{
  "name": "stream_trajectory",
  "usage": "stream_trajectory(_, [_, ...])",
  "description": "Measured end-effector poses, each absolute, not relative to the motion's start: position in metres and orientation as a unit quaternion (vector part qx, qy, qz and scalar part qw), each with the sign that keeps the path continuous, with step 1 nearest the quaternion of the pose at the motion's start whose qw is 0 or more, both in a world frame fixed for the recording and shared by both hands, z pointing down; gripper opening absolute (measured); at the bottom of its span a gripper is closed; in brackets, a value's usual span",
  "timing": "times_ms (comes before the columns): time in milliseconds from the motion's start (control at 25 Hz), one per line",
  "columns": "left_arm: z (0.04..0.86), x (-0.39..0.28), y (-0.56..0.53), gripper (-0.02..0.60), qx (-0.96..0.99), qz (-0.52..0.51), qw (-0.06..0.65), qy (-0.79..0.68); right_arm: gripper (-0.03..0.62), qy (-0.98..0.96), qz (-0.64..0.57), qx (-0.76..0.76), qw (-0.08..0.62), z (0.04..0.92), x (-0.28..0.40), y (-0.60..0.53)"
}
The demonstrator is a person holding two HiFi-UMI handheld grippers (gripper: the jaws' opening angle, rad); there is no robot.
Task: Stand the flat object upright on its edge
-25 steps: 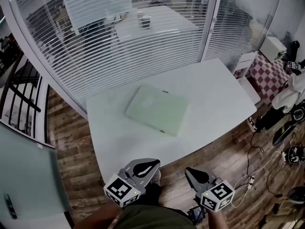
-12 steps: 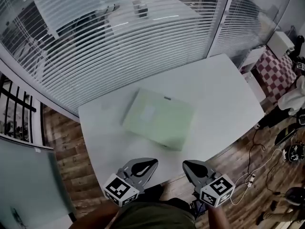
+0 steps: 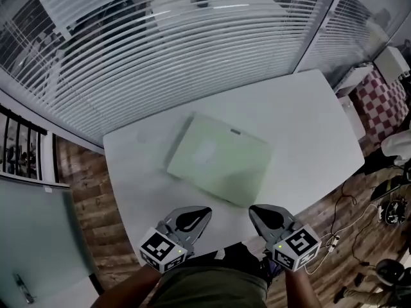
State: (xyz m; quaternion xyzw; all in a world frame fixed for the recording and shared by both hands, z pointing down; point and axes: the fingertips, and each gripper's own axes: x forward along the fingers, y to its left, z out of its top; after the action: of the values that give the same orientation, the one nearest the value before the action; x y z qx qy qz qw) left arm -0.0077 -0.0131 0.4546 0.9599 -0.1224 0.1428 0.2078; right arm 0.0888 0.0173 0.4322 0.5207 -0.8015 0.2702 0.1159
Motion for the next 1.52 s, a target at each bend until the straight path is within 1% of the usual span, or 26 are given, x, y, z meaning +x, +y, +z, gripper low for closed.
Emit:
stream_trajectory(120, [0.464, -0.006, -0.018, 0.000, 0.953, 0.147, 0.227, -0.139, 0.009, -0.808, 0.268, 0.507, 0.137, 0.439, 0.093, 0.008])
stream_trajectory(680, [0.505, 0.025, -0.035, 0.002, 0.912, 0.145, 0.306, -0.232, 0.014, -0.855, 0.271, 0.405, 0.180, 0.475, 0.133, -0.045])
stream_trajectory(840, [0.511, 0.031, -0.045, 0.036, 0.895, 0.141, 0.325, -0.273, 0.017, -0.864, 0.271, 0.376, 0.195, 0.483, 0.146, -0.062])
stream_trajectory(920, [0.515, 0.032, -0.048, 0.054, 0.885, 0.138, 0.333, -0.294, 0.031, -0.868, 0.272, 0.364, 0.200, 0.488, 0.152, -0.069])
stream_trajectory(1040, [0.523, 0.034, -0.051, 0.069, 0.871, 0.134, 0.347, -0.321, 0.031, -0.873, 0.271, 0.349, 0.207, 0.497, 0.163, -0.080])
stream_trajectory(1120, [0.528, 0.034, -0.052, 0.077, 0.861, 0.134, 0.353, -0.339, 0.046, -0.874, 0.270, 0.343, 0.213, 0.501, 0.169, -0.089])
stream_trajectory(1520, [0.553, 0.027, -0.057, 0.162, 0.803, 0.129, 0.393, -0.429, 0.094, -0.883, 0.265, 0.305, 0.240, 0.522, 0.189, -0.129])
